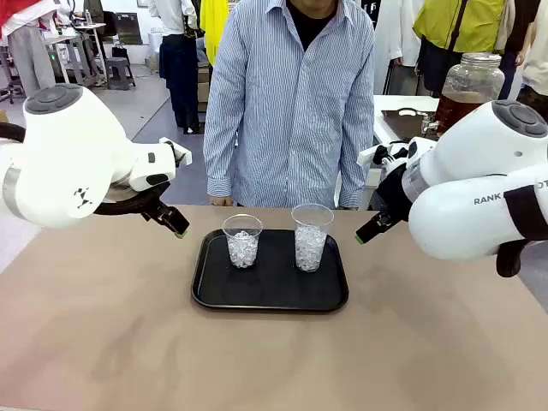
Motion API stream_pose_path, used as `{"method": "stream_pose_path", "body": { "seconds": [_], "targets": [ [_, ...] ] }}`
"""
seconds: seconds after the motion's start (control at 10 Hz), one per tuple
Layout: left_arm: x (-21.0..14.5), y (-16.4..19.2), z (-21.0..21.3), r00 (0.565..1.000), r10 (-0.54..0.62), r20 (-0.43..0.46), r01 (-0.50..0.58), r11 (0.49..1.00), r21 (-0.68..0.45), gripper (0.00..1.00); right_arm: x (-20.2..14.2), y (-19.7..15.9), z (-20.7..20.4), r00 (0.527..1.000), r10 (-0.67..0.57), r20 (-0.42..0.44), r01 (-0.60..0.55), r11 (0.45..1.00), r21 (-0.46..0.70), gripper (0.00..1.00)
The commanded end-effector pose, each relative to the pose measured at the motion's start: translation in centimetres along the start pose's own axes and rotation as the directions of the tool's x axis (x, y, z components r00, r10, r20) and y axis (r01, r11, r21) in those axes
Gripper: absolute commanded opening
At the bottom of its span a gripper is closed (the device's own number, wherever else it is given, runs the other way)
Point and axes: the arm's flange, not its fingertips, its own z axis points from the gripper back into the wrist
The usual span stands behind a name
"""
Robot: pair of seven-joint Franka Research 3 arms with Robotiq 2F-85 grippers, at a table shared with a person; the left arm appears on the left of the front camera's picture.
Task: Pour the drink into the iced cup.
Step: Pick up the iced cup indicated by the human and present it to them.
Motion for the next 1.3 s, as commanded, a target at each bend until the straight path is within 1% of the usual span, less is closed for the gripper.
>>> {"method": "stream_pose_path", "body": {
  "seconds": [0.0, 1.0, 1.1, 1.2],
  "targets": [
    [-0.1, 0.0, 0.2, 1.000, -0.006, 0.001, 0.006, 1.000, 0.003, 1.00, 0.0, -0.1, 0.0, 1.000, -0.003, 0.001, 0.003, 1.000, 0.000, 1.00],
    [0.0, 0.0, 0.0, 1.000, 0.000, 0.000, 0.000, 1.000, 0.000, 1.00, 0.0, 0.0, 0.0, 1.000, 0.000, 0.000, 0.000, 1.000, 0.000, 1.00],
    [0.4, 0.1, 0.8, 1.000, 0.013, 0.003, -0.013, 1.000, -0.025, 1.00, 0.6, -0.3, 0.4, 1.000, 0.004, -0.003, -0.004, 1.000, 0.019, 1.00],
    [1.3, 0.2, 1.9, 1.000, 0.025, 0.008, -0.025, 0.999, -0.028, 1.00, 1.5, -0.9, 1.5, 1.000, -0.008, 0.006, 0.008, 0.999, 0.042, 1.00]
  ]
}}
